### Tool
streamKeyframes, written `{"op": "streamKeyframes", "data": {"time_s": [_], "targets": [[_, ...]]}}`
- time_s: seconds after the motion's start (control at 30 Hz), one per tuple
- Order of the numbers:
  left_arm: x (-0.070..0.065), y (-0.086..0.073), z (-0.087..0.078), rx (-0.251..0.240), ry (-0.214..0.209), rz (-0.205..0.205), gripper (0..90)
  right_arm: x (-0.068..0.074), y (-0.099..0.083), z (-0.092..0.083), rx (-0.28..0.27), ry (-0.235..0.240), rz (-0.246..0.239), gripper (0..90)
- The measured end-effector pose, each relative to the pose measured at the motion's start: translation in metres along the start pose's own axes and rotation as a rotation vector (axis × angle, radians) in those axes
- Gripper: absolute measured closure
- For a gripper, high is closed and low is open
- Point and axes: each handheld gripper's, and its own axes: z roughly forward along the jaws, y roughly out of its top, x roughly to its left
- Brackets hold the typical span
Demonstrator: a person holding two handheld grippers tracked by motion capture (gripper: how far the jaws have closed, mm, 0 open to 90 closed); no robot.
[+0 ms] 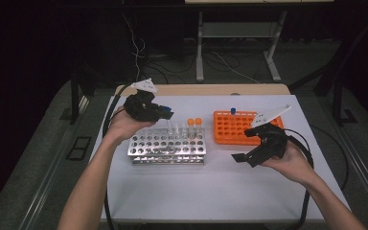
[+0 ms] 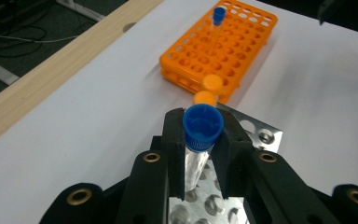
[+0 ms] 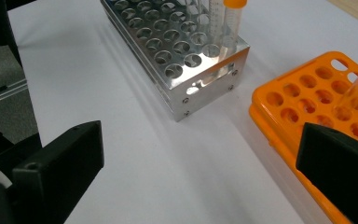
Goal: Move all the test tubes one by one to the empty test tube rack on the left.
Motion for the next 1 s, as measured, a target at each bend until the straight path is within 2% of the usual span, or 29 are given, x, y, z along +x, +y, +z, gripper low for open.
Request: {"op": "streamKeyframes", "data": {"time_s": [0.17,0.47,0.73,1.0], "targets": [[0.008,-0.004,0.006,0.002,0.012,-0.008,74.9,-0.005,-0.004,-0.003,-0.001,-0.013,0.012,0.4],[0.013,-0.013,0.017,0.003,0.017,-0.019,74.9,-0.015,-0.012,-0.005,-0.009,-0.023,0.037,0.4],[0.017,-0.026,0.027,0.001,0.005,-0.038,74.8,-0.027,-0.02,-0.006,-0.03,-0.033,0.071,0.4],[0.017,-0.034,0.033,0.005,-0.008,-0.047,74.7,-0.045,-0.021,-0.001,-0.051,-0.032,0.107,0.4]]}}
